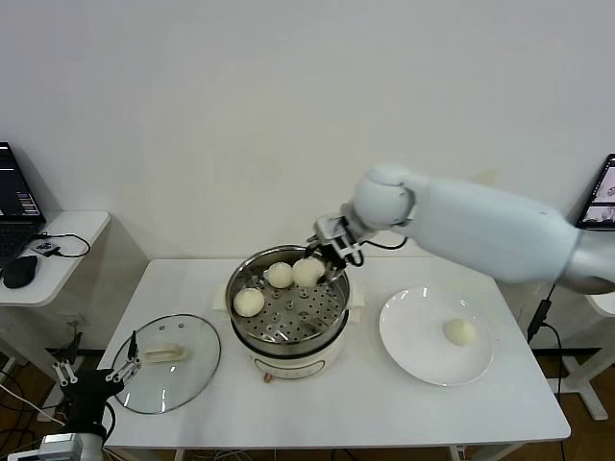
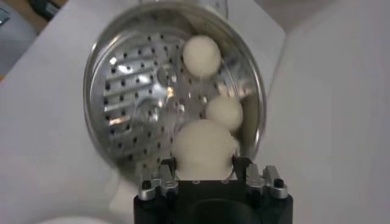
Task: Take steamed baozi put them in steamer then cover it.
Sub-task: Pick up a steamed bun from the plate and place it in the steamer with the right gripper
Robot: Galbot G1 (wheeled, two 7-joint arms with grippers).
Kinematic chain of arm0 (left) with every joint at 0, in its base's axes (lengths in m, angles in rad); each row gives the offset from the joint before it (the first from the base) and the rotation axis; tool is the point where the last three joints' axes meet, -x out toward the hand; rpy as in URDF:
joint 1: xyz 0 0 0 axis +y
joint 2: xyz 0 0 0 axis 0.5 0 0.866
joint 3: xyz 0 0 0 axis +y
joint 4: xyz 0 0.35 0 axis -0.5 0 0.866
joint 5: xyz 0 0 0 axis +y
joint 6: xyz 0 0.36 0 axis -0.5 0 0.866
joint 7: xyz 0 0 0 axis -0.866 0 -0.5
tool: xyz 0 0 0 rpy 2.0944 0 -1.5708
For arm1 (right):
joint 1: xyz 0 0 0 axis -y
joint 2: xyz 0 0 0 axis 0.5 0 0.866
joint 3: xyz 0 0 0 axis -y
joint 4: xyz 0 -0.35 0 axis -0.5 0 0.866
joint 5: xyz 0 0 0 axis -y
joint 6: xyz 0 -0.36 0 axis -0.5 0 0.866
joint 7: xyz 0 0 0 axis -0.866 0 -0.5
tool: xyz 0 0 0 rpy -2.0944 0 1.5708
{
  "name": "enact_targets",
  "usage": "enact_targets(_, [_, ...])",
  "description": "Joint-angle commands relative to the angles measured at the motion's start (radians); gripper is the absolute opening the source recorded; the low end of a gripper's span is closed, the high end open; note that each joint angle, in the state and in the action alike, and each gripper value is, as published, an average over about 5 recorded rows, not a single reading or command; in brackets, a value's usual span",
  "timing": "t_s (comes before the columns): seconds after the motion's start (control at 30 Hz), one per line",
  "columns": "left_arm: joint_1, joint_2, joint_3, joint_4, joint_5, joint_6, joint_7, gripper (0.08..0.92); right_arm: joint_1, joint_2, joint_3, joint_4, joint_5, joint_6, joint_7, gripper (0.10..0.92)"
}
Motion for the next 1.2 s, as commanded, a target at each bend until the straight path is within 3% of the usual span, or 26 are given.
enact_targets(0.03, [0.000,-0.002,-0.004,0.002,-0.001,-0.001,0.000,0.823,-0.027,0.149,-0.084,-0.061,-0.067,0.168,-0.001,0.594])
enact_targets(0.43, [-0.008,-0.008,0.004,0.012,-0.003,-0.007,-0.004,0.823,-0.029,0.139,-0.132,-0.040,-0.211,0.326,0.002,0.594])
enact_targets(0.93, [-0.005,-0.014,0.008,0.012,-0.002,-0.014,-0.007,0.823,-0.031,0.136,-0.146,-0.019,-0.229,0.364,0.003,0.596])
enact_targets(1.03, [-0.004,-0.014,0.008,0.011,-0.002,-0.014,-0.007,0.823,-0.024,0.130,-0.143,-0.015,-0.231,0.366,0.004,0.631])
enact_targets(1.2, [-0.004,-0.015,0.010,0.011,-0.002,-0.015,-0.008,0.823,0.006,0.100,-0.130,-0.007,-0.227,0.362,-0.003,0.764])
